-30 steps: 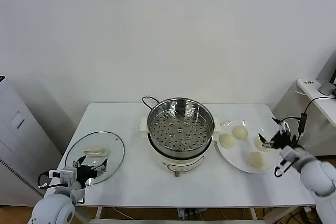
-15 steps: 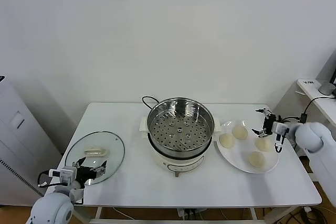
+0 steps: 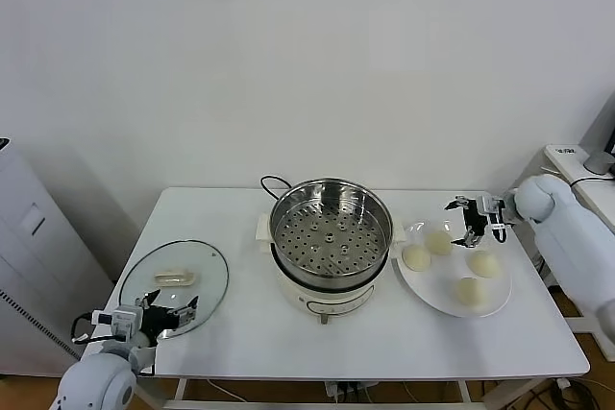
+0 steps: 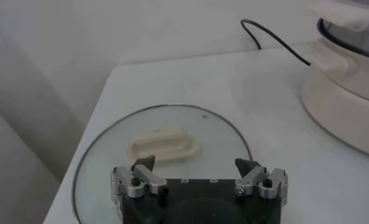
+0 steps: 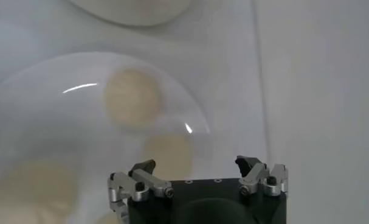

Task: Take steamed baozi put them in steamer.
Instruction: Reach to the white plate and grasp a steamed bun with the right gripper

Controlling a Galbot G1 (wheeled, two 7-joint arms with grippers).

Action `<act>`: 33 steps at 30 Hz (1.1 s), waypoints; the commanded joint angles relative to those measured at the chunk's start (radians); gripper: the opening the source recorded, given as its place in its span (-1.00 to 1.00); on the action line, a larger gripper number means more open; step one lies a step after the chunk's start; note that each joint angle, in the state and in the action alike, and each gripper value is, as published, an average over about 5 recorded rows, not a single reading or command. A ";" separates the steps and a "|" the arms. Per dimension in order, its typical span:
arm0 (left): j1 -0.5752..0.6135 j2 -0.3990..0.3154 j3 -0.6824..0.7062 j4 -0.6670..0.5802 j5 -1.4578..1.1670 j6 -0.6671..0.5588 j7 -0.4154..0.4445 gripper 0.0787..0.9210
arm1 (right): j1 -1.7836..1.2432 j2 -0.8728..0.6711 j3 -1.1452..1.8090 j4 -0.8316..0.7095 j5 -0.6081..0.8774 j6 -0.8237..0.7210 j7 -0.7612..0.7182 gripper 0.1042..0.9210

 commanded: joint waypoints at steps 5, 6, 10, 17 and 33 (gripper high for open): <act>-0.002 0.001 0.002 0.008 -0.007 0.000 0.004 0.77 | 0.112 0.084 -0.089 -0.198 -0.089 0.072 -0.043 0.76; -0.002 0.002 0.002 0.009 -0.009 -0.001 0.004 0.77 | 0.107 0.090 -0.082 -0.205 -0.094 0.074 -0.030 0.76; -0.002 0.006 0.001 0.014 -0.013 -0.002 0.007 0.77 | 0.086 0.115 -0.048 -0.226 -0.125 0.081 0.018 0.76; -0.006 0.004 0.008 0.015 -0.013 -0.004 0.010 0.77 | 0.060 0.155 -0.003 -0.259 -0.167 0.082 0.083 0.76; 0.004 0.000 0.010 -0.008 -0.015 -0.004 0.013 0.77 | 0.043 0.179 0.042 -0.280 -0.199 0.049 0.085 0.17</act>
